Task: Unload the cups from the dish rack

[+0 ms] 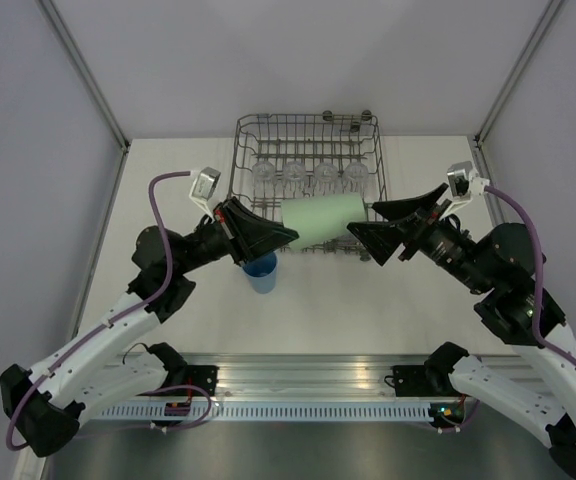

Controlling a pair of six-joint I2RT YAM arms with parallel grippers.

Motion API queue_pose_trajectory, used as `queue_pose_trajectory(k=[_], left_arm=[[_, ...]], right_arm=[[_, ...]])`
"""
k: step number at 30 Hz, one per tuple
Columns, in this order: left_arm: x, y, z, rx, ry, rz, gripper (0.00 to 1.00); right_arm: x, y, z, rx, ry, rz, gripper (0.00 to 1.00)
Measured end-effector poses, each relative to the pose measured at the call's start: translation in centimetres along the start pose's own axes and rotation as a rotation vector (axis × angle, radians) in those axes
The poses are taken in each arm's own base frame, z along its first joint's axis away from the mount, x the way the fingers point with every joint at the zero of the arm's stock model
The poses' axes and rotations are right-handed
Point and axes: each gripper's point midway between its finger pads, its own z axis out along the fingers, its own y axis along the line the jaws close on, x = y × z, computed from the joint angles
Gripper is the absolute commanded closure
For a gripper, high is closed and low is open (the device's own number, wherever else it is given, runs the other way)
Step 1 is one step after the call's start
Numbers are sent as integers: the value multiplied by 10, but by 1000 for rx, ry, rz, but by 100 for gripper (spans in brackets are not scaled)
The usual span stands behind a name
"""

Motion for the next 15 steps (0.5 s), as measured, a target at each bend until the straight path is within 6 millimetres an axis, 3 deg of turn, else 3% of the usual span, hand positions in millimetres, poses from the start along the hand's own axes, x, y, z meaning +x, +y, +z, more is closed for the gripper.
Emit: queue_pose_trajectory(k=[8, 15], left_arm=[[-13, 29, 12, -214, 107, 176, 98], [-12, 84, 35, -471, 320, 284, 98]], right_arm=[[10, -42, -19, 220, 23, -74, 2], [-6, -65, -52, 403, 18, -140, 2]])
